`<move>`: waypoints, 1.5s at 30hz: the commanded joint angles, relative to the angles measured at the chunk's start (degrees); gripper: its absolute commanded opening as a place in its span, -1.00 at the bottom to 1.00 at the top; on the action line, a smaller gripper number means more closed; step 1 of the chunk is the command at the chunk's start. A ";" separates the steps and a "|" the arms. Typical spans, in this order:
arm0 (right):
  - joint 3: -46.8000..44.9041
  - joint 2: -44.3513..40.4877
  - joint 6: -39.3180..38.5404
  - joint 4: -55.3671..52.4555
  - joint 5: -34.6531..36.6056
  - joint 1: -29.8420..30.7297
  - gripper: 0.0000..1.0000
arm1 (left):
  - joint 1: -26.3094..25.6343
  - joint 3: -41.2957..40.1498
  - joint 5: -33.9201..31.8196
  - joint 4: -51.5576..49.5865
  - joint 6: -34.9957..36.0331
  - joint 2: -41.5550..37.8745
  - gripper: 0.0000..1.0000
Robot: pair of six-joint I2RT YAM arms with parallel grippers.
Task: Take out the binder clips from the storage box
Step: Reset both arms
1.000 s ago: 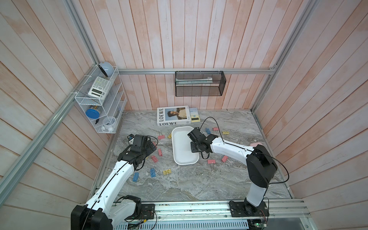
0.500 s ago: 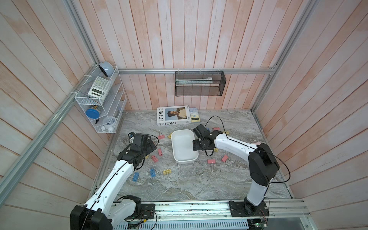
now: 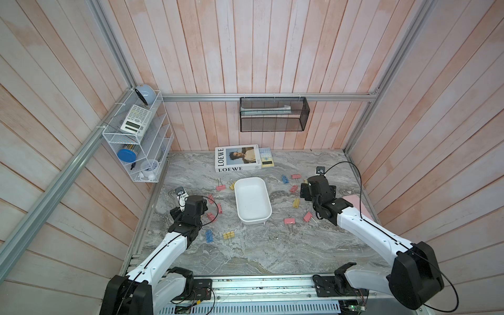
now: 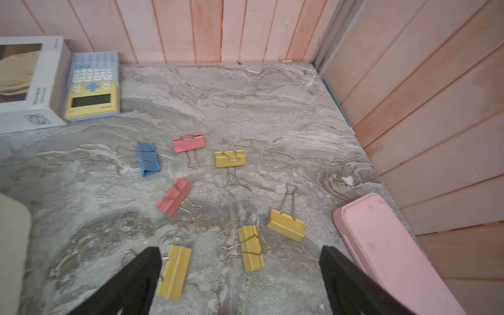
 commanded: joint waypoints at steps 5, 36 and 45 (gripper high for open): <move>-7.71 0.45 -6.92 14.29 4.04 -9.60 0.96 | 2.75 -4.62 -3.22 31.35 13.33 9.21 1.00; -23.51 17.94 -14.12 60.78 -19.93 -19.92 0.96 | 14.73 -6.12 22.51 55.13 15.41 28.35 1.00; -23.51 17.89 -14.08 60.86 -19.91 -19.95 0.96 | 13.46 -4.98 24.70 53.22 18.10 28.47 1.00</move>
